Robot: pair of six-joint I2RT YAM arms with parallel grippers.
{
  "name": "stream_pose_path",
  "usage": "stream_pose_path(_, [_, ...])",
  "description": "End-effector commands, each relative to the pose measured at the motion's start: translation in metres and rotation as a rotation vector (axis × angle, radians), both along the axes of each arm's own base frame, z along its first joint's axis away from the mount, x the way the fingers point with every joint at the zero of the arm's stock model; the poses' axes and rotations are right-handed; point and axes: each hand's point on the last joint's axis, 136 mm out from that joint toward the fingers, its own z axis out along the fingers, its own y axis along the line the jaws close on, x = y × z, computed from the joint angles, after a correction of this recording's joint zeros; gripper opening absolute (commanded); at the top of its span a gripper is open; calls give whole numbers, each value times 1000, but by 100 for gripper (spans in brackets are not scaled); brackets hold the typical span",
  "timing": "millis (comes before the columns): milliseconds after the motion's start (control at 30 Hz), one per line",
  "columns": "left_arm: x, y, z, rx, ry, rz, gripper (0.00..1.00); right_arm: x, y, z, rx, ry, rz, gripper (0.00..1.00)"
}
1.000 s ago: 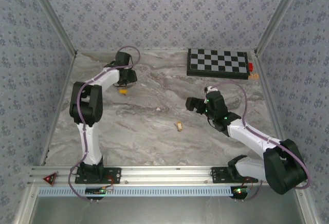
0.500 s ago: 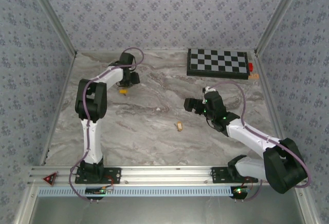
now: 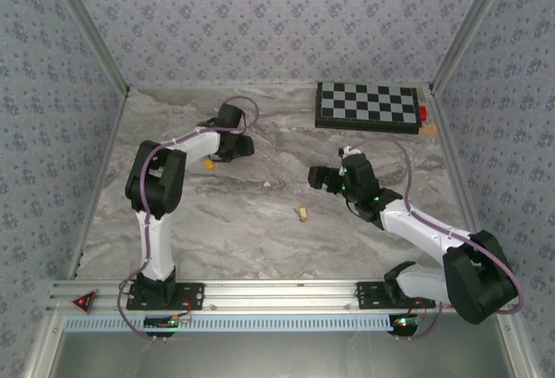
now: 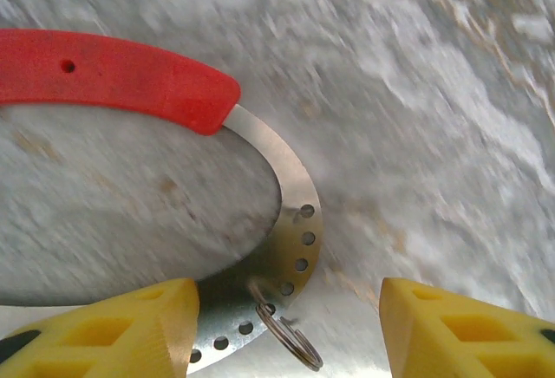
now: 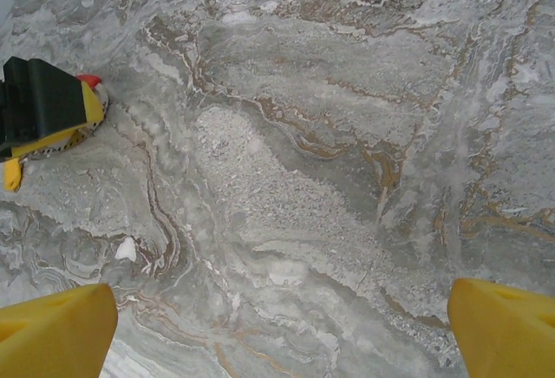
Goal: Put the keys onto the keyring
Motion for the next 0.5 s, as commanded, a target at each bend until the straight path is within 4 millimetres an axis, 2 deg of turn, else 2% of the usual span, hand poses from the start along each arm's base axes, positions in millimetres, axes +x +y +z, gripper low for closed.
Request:
stream_pose_path(0, [-54,-21,-20,-35,121,-18,58,4,7,10,5,-15,11,99])
stream_pose_path(167, [-100,-42,-20,-48,124,-45,58,3,10,10,-4,-22,23,99])
stream_pose_path(267, [-124,-46,-13,-13,97,-62,59,3,12,8,-13,-24,29,99])
stream_pose_path(333, [-136,-47,-1,-2,61,-78,59,2,16,9,-19,-33,47,99])
stream_pose_path(467, [-150,-34,29,5,-23,-44,62,-1,24,14,-51,-73,77,99])
